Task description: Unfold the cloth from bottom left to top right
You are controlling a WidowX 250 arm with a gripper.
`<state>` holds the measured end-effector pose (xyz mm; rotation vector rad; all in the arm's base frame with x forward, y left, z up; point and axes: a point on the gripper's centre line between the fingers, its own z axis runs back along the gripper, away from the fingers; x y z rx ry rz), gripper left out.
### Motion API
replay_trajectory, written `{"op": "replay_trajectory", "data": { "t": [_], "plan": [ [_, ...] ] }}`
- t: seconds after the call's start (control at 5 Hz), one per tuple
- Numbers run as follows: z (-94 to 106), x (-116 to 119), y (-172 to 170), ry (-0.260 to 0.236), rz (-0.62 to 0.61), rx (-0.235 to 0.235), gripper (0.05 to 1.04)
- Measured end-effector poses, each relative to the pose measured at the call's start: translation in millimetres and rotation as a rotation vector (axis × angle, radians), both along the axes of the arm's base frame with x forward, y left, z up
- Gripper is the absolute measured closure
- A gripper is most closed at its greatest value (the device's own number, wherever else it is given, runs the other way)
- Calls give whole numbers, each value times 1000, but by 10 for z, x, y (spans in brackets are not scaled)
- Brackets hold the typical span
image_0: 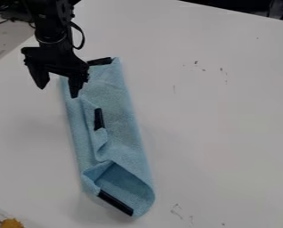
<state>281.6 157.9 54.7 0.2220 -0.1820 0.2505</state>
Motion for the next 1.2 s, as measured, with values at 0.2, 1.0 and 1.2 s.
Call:
{"op": "replay_trajectory", "data": {
  "t": [0.2,1.0,1.2],
  "plan": [
    [-89,-33,-18,32,6,-15,83],
    [-14,106,-705,55,3,-20,83],
    [-50,127,-728,27,2,-46,83]
  ]
}}
